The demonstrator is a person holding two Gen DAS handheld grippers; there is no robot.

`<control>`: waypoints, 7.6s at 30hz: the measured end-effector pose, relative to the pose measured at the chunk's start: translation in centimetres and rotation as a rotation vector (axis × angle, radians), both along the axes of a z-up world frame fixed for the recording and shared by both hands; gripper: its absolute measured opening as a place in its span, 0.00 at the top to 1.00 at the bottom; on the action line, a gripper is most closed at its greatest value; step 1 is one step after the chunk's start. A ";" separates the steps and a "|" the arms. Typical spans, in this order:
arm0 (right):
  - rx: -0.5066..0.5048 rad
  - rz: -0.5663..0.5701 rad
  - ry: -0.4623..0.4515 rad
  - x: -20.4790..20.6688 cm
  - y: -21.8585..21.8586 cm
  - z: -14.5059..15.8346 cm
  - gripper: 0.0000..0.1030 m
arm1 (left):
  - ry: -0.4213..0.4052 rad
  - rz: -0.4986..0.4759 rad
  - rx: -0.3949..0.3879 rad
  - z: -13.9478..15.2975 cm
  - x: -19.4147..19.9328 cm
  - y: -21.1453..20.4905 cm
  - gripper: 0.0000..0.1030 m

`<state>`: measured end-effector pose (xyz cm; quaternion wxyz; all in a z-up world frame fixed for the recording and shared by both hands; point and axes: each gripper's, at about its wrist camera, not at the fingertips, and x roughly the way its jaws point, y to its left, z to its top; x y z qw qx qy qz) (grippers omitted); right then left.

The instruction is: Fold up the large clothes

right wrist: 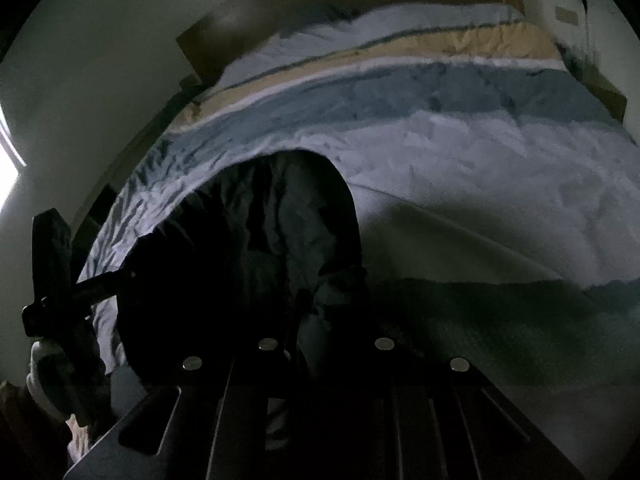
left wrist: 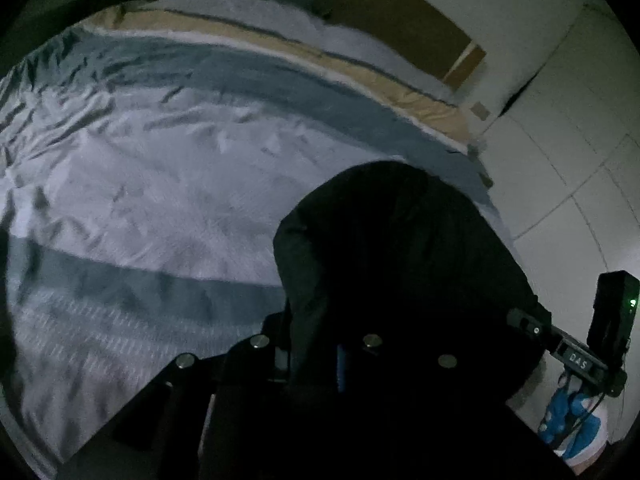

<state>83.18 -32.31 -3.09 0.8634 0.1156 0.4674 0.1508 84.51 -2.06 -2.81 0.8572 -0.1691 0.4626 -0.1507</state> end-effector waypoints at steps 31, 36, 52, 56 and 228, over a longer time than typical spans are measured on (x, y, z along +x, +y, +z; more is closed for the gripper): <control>0.096 -0.028 0.048 -22.1 -1.9 -5.1 0.85 | 0.082 0.010 0.060 -5.6 -24.5 4.3 0.91; 0.024 -0.030 0.044 -22.7 -1.9 -4.1 0.62 | 0.078 0.010 0.121 -4.6 -25.3 4.3 0.90; -0.064 -0.071 0.001 -21.5 -5.2 3.4 0.45 | -0.012 0.030 0.106 5.9 -24.3 7.9 0.69; -0.067 -0.029 -0.023 -18.5 -2.9 4.1 0.44 | -0.046 -0.003 0.103 7.2 -21.0 4.7 0.53; -0.154 -0.417 0.069 -70.9 -12.8 -3.4 0.01 | -0.006 0.250 -0.007 -2.9 -72.2 28.1 0.27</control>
